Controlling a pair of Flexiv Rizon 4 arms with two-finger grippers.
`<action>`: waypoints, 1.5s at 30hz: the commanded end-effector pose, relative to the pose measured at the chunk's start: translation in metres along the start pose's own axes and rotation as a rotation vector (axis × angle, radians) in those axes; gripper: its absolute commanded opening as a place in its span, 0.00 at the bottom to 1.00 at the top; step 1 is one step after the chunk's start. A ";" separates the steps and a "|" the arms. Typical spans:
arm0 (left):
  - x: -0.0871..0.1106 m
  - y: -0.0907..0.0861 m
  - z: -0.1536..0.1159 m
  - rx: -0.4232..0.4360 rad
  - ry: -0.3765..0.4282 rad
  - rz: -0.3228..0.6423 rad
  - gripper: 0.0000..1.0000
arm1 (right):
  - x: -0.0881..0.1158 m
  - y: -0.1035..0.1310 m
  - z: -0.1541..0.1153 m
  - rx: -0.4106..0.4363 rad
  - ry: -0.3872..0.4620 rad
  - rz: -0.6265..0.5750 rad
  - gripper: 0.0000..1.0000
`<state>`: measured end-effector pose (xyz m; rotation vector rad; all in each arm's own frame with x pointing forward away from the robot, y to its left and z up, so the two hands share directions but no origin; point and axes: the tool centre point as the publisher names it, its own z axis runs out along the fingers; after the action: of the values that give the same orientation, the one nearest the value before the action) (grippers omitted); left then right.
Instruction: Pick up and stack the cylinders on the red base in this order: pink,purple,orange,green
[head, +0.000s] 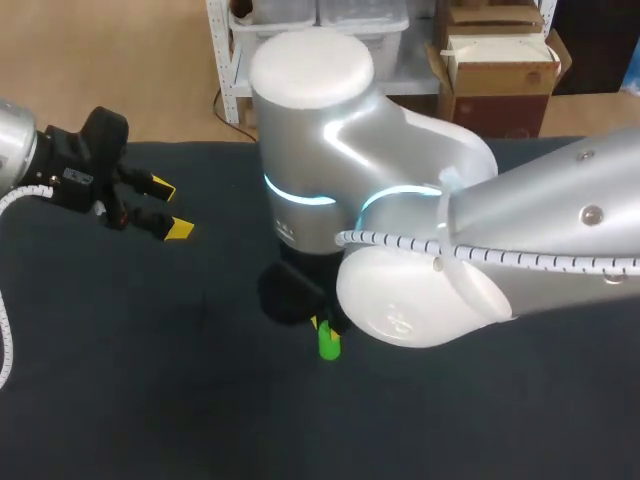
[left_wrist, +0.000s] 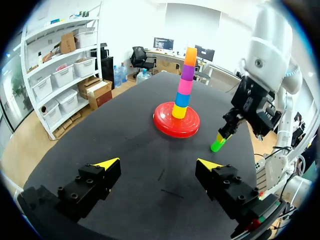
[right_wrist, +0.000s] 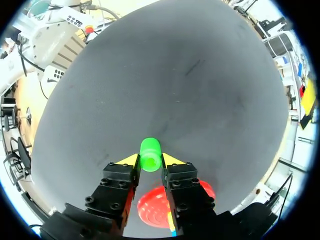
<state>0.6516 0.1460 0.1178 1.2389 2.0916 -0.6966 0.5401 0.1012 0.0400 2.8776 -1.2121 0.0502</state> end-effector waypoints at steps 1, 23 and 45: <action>0.001 0.000 0.000 0.000 -0.002 0.001 1.00 | 0.005 0.000 -0.035 0.038 0.044 -0.006 0.00; 0.001 0.000 0.000 0.000 -0.002 0.001 1.00 | 0.085 -0.018 -0.275 0.247 0.036 -0.002 0.00; 0.001 0.000 0.000 0.000 -0.002 0.001 1.00 | 0.162 -0.029 -0.259 0.039 -0.024 -0.019 0.00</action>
<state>0.6516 0.1460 0.1178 1.2388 2.0916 -0.6966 0.6583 0.0108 0.3050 2.9682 -1.2213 0.1166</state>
